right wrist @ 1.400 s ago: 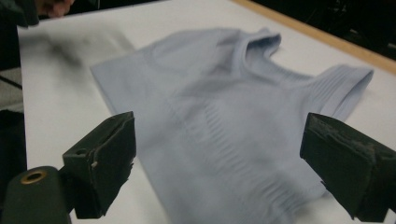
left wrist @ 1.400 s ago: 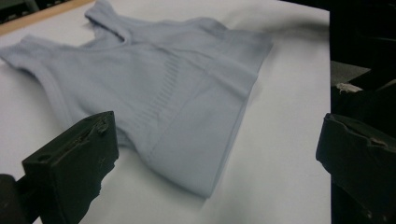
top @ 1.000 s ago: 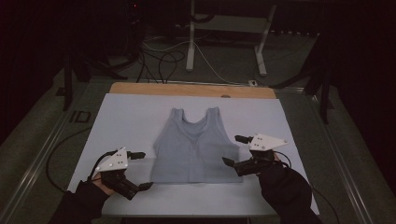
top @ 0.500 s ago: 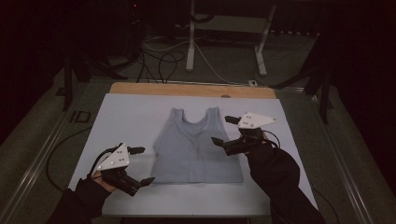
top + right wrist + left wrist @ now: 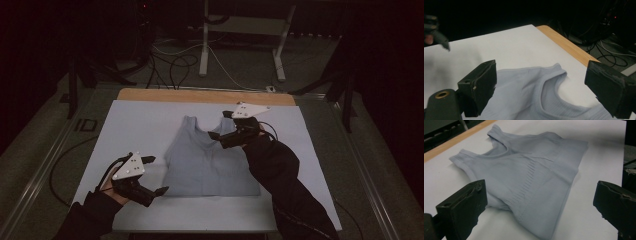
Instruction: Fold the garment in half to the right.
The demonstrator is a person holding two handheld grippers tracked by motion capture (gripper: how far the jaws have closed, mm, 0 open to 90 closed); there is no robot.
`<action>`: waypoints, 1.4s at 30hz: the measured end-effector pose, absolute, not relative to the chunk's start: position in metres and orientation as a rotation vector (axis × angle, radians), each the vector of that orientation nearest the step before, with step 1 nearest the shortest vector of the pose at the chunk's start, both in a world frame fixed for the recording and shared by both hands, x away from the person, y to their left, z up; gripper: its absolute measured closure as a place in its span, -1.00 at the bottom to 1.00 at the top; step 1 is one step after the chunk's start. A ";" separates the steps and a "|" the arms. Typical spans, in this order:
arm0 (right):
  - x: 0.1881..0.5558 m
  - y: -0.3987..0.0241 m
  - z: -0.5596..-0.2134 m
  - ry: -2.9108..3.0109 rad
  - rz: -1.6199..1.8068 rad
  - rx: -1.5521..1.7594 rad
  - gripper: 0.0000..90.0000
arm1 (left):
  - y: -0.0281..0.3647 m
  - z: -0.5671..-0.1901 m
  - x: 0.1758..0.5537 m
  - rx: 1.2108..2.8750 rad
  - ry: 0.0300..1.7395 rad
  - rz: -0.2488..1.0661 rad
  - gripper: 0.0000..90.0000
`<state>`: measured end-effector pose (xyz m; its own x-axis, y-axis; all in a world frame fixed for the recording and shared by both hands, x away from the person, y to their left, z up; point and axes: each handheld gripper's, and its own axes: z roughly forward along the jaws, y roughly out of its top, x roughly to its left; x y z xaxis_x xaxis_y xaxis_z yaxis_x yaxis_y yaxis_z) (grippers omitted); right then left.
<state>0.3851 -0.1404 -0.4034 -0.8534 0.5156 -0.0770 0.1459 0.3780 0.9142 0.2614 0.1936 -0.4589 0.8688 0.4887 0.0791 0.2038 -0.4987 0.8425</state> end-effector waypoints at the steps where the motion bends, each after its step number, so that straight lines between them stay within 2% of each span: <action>1: 0.389 -0.138 -0.404 2.296 1.465 0.576 -0.76 | 0.193 -0.460 0.262 2.105 0.498 0.365 -0.99; 18: 0.447 -0.091 -0.426 2.356 1.430 0.773 -0.76 | 0.195 -0.475 0.271 2.138 0.606 0.251 -0.99; 21: 0.456 -0.083 -0.435 2.375 1.394 0.803 -0.76 | 0.195 -0.480 0.273 2.175 0.619 0.243 -0.99; 25: 0.463 -0.076 -0.445 2.401 1.380 0.820 -0.76 | 0.195 -0.486 0.271 2.228 0.611 0.302 -0.99; 33: 0.475 -0.064 -0.459 2.433 1.327 0.845 -0.76 | 0.189 -0.499 0.273 2.313 0.635 0.235 -0.97; 39: 0.484 -0.057 -0.468 2.455 1.273 0.857 -0.76 | 0.185 -0.508 0.276 2.369 0.647 0.185 -0.88; 42: 0.489 -0.051 -0.474 2.461 1.259 0.871 -0.76 | 0.183 -0.512 0.279 2.391 0.665 0.166 -0.74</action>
